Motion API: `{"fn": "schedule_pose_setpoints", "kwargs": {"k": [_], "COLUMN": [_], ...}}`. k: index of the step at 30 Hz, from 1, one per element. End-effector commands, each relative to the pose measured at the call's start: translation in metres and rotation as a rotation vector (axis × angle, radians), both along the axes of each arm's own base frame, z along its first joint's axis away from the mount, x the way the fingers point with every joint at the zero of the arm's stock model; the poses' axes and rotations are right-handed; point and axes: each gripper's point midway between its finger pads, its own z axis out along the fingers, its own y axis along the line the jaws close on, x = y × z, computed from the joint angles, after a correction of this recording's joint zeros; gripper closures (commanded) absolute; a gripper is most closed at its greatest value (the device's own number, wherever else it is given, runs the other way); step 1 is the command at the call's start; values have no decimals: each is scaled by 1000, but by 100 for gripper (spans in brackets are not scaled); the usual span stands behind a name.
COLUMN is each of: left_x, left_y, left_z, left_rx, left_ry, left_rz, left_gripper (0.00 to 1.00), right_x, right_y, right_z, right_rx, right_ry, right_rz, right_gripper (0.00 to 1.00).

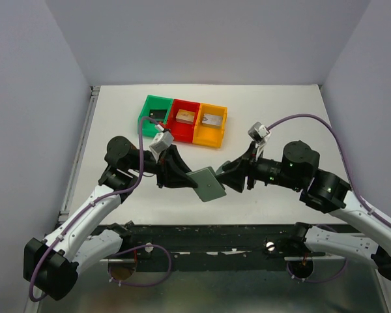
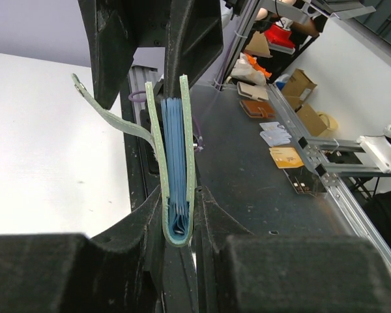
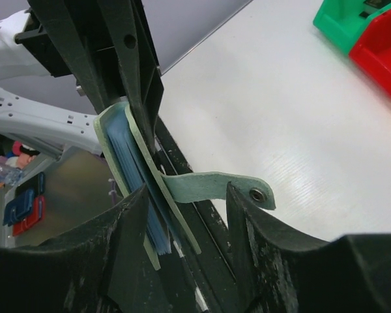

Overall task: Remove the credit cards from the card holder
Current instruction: Open the card holder.

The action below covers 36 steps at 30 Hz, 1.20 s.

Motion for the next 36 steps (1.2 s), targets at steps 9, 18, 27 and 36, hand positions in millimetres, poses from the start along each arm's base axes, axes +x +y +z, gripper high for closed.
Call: {"fn": "schedule_pose_setpoints", "kwargs": {"k": [9,18,27,36], "left_x": [-8,-7,-5,20], "left_y": [4,3,1,-3], "left_z": [12,18,25,11], "left_rx": [-49,-79,-105,-62], "left_ry": [-100,-102,-87,-32], "left_rz": [-27,-32,-39,126], "left_gripper": [100,100,100,70], "right_x": [-16,-21,-23,-11], "right_y": [30,44,51,27], "right_z": [7,1,-7,1], "right_rx": [67,67,49,9], "right_ry": [55,99,136,88], "right_rz": [164,230,259,134], "right_gripper": [39,58,83,100]}}
